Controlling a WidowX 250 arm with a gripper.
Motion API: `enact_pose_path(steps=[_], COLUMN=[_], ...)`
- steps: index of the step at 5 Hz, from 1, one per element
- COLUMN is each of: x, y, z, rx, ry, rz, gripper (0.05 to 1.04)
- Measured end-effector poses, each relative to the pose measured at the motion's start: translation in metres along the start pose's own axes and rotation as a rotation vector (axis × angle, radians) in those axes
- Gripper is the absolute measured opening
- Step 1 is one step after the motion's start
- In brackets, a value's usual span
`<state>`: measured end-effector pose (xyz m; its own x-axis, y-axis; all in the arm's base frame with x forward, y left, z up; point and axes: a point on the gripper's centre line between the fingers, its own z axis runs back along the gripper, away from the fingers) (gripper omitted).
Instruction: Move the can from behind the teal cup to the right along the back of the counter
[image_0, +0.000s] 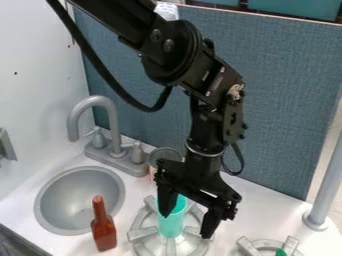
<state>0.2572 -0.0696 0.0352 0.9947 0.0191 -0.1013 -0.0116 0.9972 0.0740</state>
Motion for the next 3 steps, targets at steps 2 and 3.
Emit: enact_pose_path(steps=[2, 3], x=[0.010, 0.037], y=[0.014, 0.046], z=[-0.001, 0.015], rx=[-0.025, -0.022], ry=[0.003, -0.062], rz=[-0.007, 0.057], gripper=[1.000, 1.000])
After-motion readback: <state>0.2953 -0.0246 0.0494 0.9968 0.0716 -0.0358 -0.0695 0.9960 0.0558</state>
